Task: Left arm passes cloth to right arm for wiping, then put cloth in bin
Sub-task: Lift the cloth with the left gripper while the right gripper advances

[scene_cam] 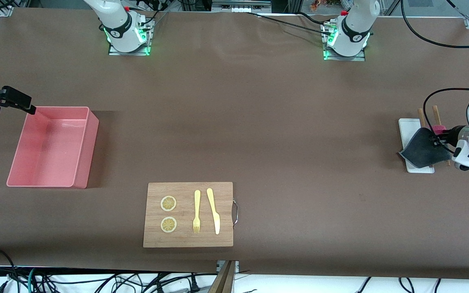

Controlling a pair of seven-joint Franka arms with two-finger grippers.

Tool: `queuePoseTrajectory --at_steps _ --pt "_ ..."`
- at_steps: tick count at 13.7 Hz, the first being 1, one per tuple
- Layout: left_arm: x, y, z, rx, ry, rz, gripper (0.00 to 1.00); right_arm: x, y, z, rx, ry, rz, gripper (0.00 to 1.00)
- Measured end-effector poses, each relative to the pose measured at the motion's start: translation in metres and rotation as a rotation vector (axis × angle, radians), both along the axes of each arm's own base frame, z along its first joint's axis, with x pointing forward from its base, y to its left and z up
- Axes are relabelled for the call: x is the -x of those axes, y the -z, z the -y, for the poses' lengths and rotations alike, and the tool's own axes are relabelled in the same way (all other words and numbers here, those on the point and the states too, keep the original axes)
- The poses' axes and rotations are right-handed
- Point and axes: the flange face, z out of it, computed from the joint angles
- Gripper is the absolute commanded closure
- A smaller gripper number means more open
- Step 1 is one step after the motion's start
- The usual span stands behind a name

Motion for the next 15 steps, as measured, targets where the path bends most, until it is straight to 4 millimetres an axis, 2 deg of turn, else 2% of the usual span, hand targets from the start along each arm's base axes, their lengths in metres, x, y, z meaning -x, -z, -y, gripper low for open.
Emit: queuePoseTrajectory --at_steps 2,7,8,10,15 --pt "0.000 0.001 0.001 0.000 0.002 0.000 0.77 -0.003 0.008 0.000 -0.002 0.000 -0.013 0.00" --pt "-0.003 -0.003 0.000 -0.010 0.010 0.005 0.79 -0.027 0.062 0.000 -0.003 -0.008 -0.079 0.00" --pt "-0.003 -0.003 0.001 -0.010 0.010 0.005 0.83 -0.030 0.068 -0.005 -0.003 -0.015 -0.087 0.00" --pt "-0.004 -0.003 0.002 -0.010 0.010 0.006 1.00 -0.035 0.080 -0.015 -0.020 -0.019 -0.096 0.00" --pt "-0.007 -0.011 0.005 -0.011 0.010 -0.001 1.00 -0.051 0.111 -0.046 -0.121 0.177 -0.122 0.00"
